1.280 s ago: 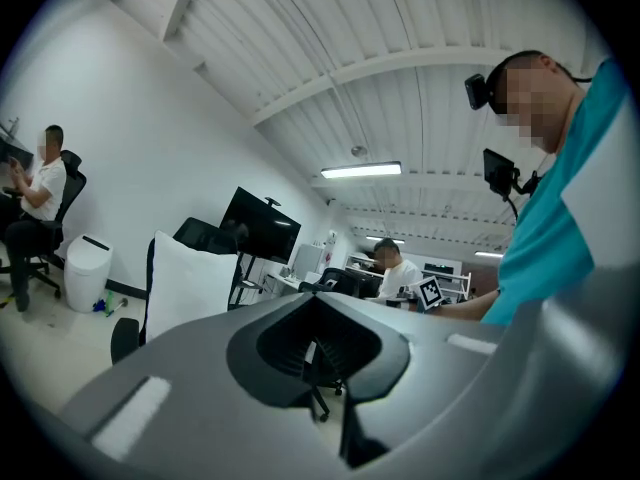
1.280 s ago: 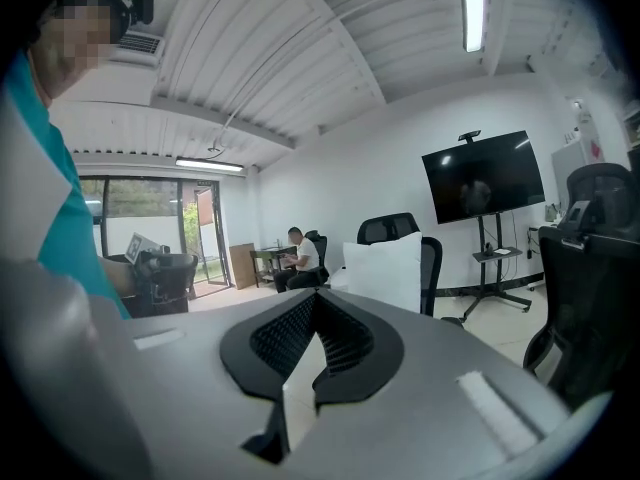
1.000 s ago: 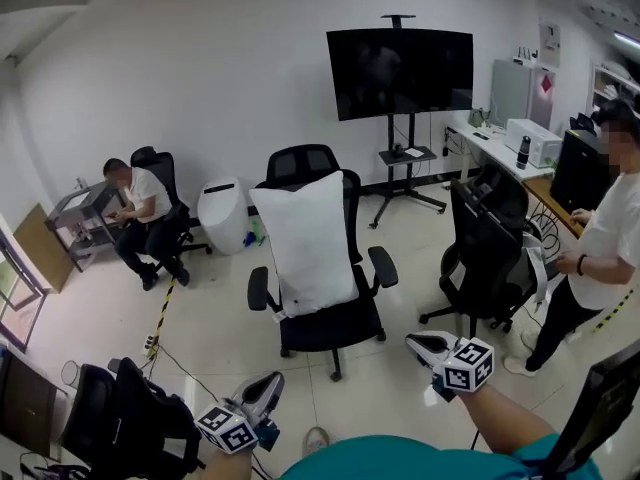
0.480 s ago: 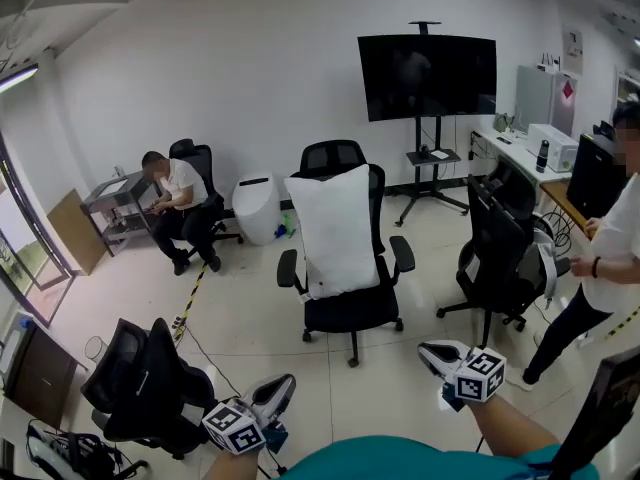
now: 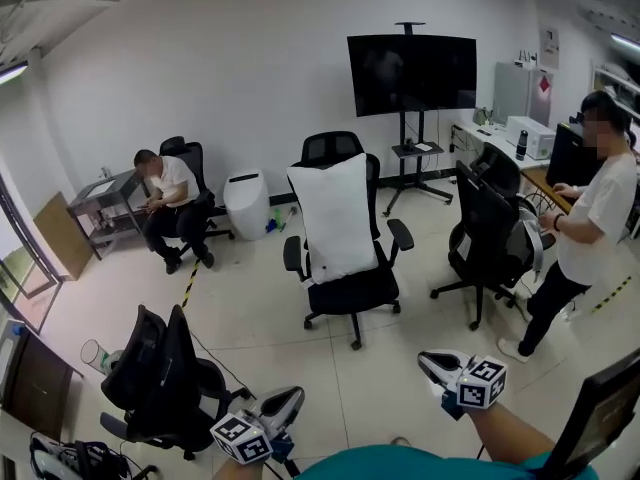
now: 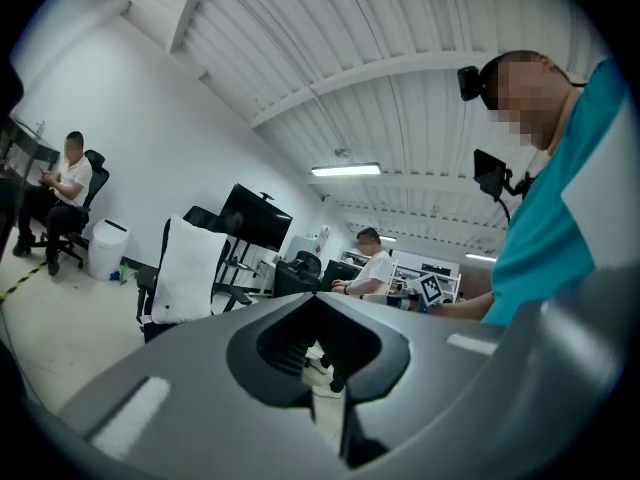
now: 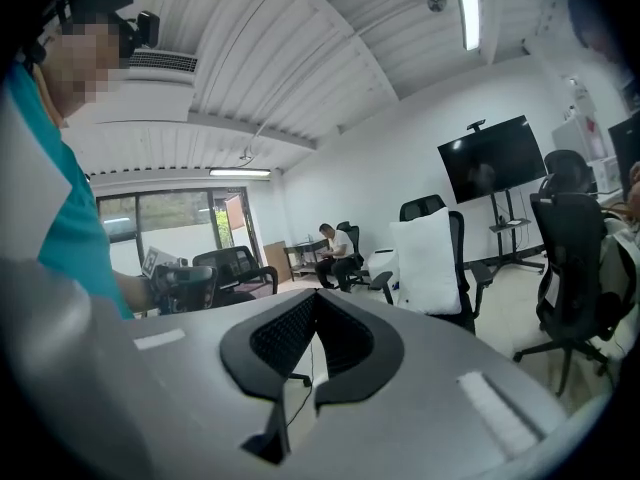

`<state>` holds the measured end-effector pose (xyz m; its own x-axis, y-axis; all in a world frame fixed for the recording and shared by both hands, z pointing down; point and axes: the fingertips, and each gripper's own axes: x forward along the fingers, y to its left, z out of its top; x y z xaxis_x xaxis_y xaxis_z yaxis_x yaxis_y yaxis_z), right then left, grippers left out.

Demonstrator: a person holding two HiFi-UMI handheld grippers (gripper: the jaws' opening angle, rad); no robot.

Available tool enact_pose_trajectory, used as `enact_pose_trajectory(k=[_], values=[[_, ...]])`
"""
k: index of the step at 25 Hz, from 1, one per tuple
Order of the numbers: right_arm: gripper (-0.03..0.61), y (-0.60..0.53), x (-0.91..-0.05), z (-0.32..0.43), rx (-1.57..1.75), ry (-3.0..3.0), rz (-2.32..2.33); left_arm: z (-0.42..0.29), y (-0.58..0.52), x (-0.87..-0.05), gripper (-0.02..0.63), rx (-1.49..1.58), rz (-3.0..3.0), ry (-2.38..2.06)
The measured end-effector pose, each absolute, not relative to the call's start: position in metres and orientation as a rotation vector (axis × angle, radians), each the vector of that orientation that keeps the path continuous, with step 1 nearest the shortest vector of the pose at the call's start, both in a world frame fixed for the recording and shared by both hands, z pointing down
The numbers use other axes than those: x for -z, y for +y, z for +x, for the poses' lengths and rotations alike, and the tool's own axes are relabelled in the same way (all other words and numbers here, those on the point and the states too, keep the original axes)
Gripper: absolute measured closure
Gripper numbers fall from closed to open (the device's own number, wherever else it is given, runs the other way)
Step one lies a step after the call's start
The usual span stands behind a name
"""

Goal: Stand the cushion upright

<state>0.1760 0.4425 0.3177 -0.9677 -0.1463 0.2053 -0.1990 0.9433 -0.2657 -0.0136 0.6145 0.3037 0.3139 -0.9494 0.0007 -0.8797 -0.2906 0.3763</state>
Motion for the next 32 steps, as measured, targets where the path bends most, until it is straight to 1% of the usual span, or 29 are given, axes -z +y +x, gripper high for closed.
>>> enact_pose_trajectory(k=[7,14,19,32], values=[[0.577,0.468,-0.307,0.213,-0.412,-2.926,0.223,0.028,0.635,-0.301,0.603,0.320,2.306,-1.639],[0.578,0.449,-0.317,0.279,-0.416,-2.916,0.165,0.089,0.621,-0.306,0.603,0.380,2.239,-1.729],[0.578,0.432,-0.323,0.299,-0.389,-2.918,0.153,0.122,0.603,-0.300,0.603,0.360,2.267,-1.703],[0.578,0.440,-0.322,0.278,-0.358,-2.927,0.123,0.107,0.612,-0.303,0.603,0.352,2.258,-1.729]])
